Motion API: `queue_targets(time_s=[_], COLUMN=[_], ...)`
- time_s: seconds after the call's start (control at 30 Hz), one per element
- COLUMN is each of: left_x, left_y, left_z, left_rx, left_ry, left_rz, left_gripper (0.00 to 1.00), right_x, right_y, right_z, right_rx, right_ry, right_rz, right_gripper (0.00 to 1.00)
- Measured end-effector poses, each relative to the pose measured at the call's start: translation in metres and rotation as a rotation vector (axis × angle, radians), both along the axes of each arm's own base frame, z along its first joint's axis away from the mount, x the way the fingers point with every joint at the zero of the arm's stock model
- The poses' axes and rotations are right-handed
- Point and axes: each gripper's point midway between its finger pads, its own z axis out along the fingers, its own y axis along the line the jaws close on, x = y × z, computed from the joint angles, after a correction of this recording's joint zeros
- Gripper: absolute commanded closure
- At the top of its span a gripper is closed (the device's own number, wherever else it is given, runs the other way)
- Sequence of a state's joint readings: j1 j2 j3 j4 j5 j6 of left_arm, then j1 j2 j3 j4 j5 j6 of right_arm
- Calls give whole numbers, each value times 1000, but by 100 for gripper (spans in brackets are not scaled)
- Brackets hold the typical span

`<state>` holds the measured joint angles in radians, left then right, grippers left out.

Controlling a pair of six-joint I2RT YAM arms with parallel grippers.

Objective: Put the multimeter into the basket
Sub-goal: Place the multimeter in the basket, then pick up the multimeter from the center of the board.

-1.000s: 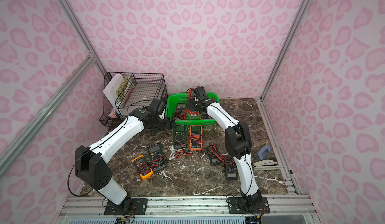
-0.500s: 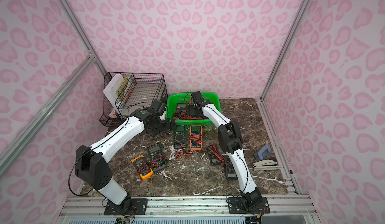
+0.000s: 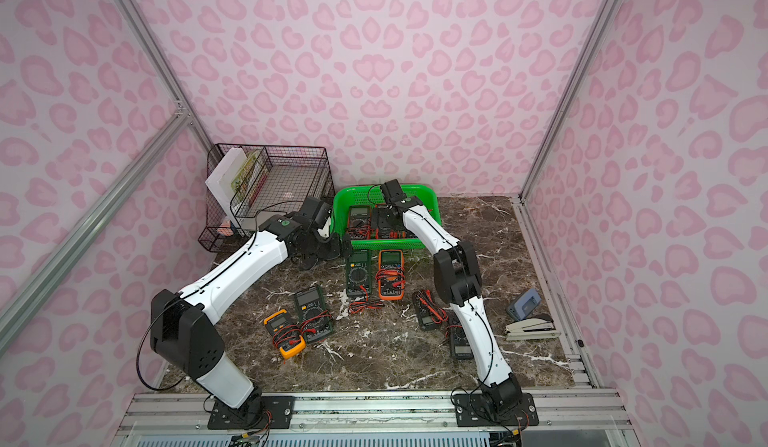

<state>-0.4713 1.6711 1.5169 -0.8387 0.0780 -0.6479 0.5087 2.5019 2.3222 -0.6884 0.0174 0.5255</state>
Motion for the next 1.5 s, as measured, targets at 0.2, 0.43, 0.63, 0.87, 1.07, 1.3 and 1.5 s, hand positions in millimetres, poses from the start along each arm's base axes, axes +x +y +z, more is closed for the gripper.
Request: queue_targets(time_s=[0.2, 0.43, 0.63, 0.87, 1.07, 1.3, 1.5], left_x=[3, 4, -2, -16, -30, -41, -46], left_y=[-2, -1, 6, 17, 26, 33, 36], left_z=[5, 8, 9, 6, -4, -12, -16], left_rx=[-7, 0, 21, 41, 56, 62, 59], left_ry=[-11, -22, -30, -33, -9, 10, 20], left_rz=[-4, -20, -29, -20, -11, 11, 34], left_gripper=[1, 1, 1, 1, 1, 1, 1], right_x=[-2, -14, -46, -95, -134, -175, -204], right_y=[0, -4, -14, -23, -27, -26, -23], right_z=[39, 92, 110, 111, 100, 74, 43], right_rx=[32, 71, 71, 63, 57, 44, 20], right_ry=[-48, -107, -100, -82, -66, -21, 32], right_rz=[-1, 7, 20, 50, 70, 93, 115], right_gripper=[1, 1, 1, 1, 1, 1, 1])
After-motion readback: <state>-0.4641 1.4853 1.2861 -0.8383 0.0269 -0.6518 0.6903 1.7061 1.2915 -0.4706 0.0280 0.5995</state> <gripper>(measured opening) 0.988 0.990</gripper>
